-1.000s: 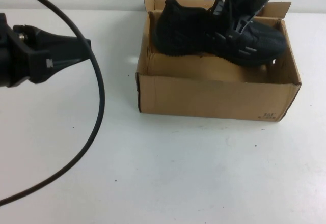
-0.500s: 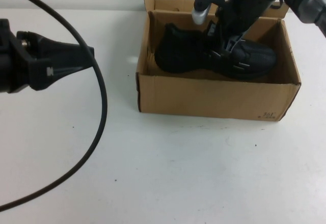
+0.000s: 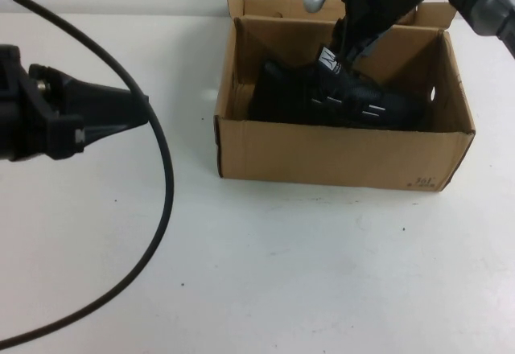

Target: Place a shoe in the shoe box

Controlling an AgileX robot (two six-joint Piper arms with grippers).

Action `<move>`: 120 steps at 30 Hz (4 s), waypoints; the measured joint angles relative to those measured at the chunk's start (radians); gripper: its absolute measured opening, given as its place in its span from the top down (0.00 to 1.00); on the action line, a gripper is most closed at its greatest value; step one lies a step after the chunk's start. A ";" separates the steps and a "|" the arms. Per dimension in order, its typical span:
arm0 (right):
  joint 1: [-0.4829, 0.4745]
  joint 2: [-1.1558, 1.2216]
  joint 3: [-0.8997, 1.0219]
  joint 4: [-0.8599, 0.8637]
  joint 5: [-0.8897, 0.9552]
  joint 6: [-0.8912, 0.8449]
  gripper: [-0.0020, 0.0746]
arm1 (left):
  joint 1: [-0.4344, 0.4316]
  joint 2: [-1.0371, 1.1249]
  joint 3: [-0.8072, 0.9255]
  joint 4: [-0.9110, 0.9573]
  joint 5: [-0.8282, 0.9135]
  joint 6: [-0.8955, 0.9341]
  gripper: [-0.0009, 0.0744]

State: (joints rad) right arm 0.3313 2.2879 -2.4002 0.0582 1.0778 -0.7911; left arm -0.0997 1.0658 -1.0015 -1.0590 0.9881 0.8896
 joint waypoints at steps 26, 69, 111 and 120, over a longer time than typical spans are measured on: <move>-0.176 -0.488 0.000 0.362 0.181 0.497 0.99 | 0.000 -0.526 0.120 0.441 -0.076 0.019 0.99; -0.176 -2.247 2.073 0.503 -0.827 0.211 0.99 | -0.017 -1.030 0.437 0.393 -0.115 -0.229 0.99; -0.176 -2.296 2.429 -0.064 -0.732 0.830 0.99 | -0.017 -1.030 0.437 0.393 -0.094 -0.230 0.99; -0.176 -2.296 2.429 -0.065 -0.732 0.831 0.99 | -0.017 -1.030 0.437 0.393 -0.094 -0.230 0.99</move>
State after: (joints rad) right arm 0.1556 -0.0079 0.0283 -0.0069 0.3458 0.0403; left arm -0.1168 0.0362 -0.5642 -0.6656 0.8945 0.6593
